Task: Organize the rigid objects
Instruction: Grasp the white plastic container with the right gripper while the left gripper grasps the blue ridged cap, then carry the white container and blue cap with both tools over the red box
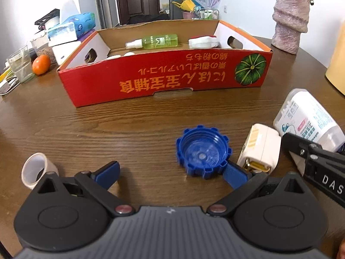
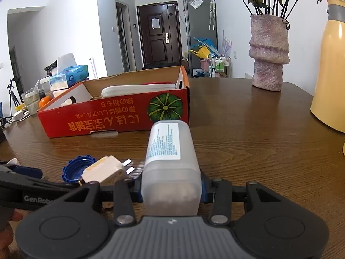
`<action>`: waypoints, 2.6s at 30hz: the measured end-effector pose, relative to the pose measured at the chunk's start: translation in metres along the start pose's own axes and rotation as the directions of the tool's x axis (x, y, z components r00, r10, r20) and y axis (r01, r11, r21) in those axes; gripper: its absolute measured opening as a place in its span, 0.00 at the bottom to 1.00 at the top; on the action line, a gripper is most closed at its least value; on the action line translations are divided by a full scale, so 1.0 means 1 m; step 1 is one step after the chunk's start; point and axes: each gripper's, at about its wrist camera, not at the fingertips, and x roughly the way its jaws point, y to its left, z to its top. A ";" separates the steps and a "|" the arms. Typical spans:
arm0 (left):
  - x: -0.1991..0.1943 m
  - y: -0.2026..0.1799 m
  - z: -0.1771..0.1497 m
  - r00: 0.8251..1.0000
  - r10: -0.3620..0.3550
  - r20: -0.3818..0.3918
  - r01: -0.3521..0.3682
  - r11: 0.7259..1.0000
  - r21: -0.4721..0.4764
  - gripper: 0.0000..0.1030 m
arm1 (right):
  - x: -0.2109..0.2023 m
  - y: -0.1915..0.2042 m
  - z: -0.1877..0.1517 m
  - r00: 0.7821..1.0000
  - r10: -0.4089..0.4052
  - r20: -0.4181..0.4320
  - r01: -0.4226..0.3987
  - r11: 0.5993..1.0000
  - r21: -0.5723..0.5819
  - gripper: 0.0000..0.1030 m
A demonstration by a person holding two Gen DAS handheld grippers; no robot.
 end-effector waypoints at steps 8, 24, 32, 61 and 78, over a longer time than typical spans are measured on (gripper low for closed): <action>0.002 -0.007 0.000 0.998 -0.038 0.044 0.036 0.999 0.037 0.97 | 0.001 0.002 0.000 1.000 0.000 -0.002 0.000 1.000 -0.005 0.42; -0.003 -0.007 -0.002 0.987 -0.124 0.104 0.119 0.992 0.053 0.53 | 0.002 0.006 -0.002 1.000 0.001 -0.005 -0.002 1.000 -0.029 0.42; -0.003 -0.001 -0.002 0.988 -0.111 0.109 0.109 0.994 0.022 0.53 | 0.002 0.007 -0.003 1.000 0.003 0.001 -0.003 1.000 -0.031 0.42; -0.055 0.042 0.000 0.982 -0.041 0.186 0.059 0.994 -0.090 0.52 | -0.051 0.025 0.009 0.988 0.046 0.146 -0.043 0.999 -0.023 0.42; -0.113 0.058 0.041 0.950 -0.014 0.313 0.055 0.991 -0.123 0.53 | -0.069 0.068 0.068 0.966 0.122 0.227 -0.109 0.992 -0.071 0.42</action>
